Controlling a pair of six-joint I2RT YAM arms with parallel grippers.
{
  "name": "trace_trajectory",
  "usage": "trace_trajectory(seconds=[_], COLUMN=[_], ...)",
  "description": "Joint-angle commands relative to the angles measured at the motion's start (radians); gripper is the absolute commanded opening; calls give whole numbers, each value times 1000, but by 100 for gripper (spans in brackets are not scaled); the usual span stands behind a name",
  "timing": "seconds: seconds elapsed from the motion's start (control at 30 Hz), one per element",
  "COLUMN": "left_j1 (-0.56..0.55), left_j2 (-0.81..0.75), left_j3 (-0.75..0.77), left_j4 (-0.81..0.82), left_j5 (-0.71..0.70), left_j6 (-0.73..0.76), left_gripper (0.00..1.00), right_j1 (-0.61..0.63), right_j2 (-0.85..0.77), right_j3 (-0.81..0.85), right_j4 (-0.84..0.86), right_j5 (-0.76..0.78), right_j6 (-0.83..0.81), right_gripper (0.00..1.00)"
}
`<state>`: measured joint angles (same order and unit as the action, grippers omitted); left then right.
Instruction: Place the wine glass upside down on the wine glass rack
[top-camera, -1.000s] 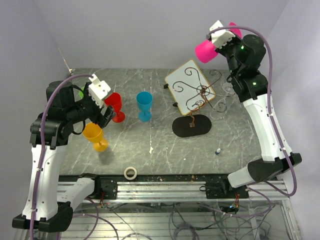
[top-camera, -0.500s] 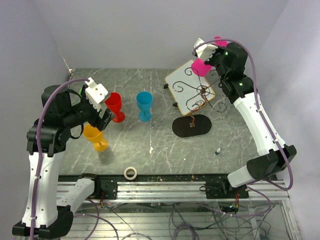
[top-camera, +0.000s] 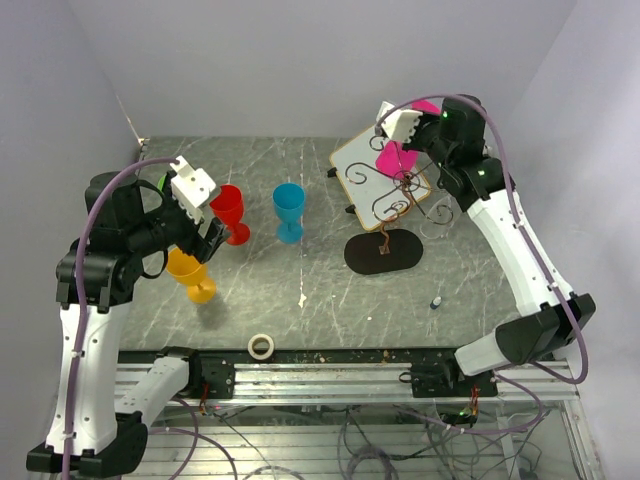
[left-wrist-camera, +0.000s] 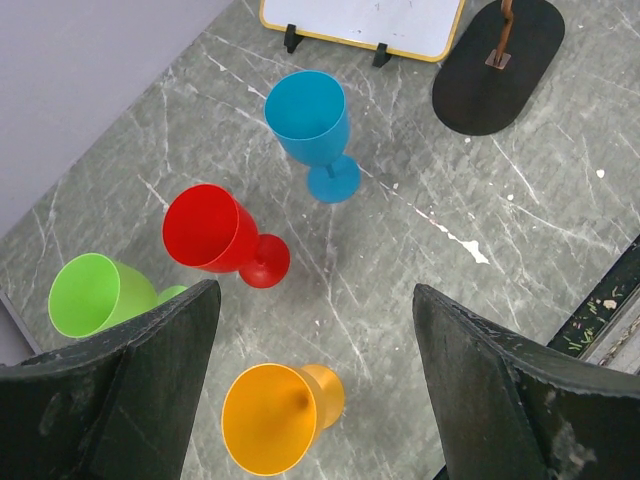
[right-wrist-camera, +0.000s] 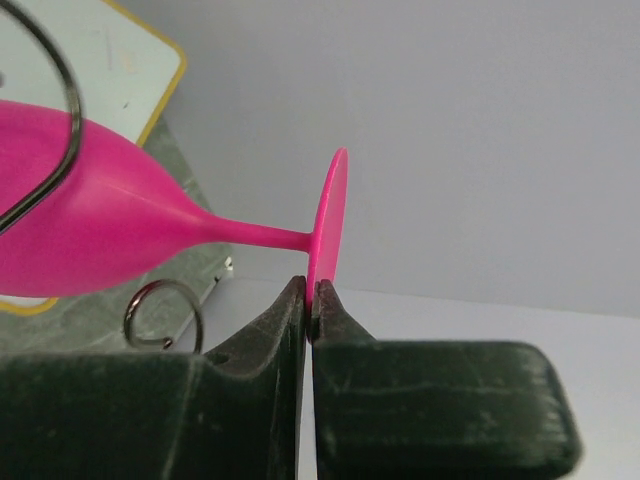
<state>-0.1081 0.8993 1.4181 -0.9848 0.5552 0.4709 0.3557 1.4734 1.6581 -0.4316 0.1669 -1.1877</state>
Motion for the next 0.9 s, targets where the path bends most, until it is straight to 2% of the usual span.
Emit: trace_trajectory(seconds=[0.0,0.5,0.87], left_j1=[12,12,12], left_j2=[-9,-6,3], left_j3=[-5,-6,-18], left_j4=[32,39,59], left_j5=[25,32,37], left_j6=[-3,5,-8], left_gripper=[88,89,89], right_j1=[9,11,11], right_j2=[-46,-105,-146], right_j3=[8,-25,-94], right_j4=[-102,-183,-147], right_j5=[-66,-90,14], right_j6=[-27,1,4], right_gripper=[0,0,0])
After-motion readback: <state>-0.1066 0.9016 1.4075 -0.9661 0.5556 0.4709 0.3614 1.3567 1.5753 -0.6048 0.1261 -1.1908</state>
